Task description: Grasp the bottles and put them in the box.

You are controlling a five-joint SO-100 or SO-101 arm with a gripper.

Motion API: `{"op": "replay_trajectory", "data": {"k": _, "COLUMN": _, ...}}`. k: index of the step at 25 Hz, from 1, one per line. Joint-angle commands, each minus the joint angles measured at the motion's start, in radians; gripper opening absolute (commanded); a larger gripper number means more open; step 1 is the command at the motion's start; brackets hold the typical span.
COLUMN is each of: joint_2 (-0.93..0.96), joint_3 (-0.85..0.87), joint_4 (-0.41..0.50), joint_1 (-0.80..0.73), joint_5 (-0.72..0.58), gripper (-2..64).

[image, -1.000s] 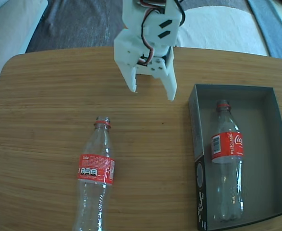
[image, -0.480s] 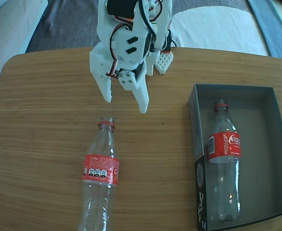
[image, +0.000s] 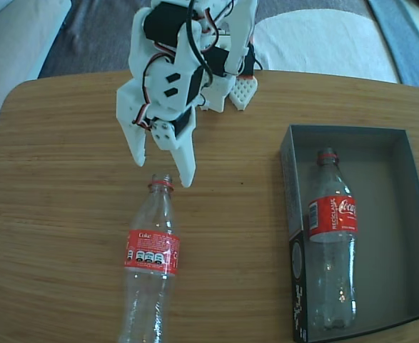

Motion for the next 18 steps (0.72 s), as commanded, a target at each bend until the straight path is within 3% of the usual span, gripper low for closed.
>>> {"op": "replay_trajectory", "data": {"k": 1, "joint_2": 0.011, "joint_3": 0.0, "joint_4": -0.052, "joint_1": 0.009, "joint_5": -0.003, "gripper": 35.8}}
{"op": "replay_trajectory", "data": {"k": 7, "joint_2": 0.011, "joint_3": 0.044, "joint_4": -0.115, "joint_1": 0.009, "joint_5": -0.003, "gripper": 35.6}}
{"op": "replay_trajectory", "data": {"k": 18, "joint_2": 0.009, "joint_3": 0.106, "joint_4": -0.135, "joint_1": 0.044, "joint_5": -0.005, "gripper": 36.2}}
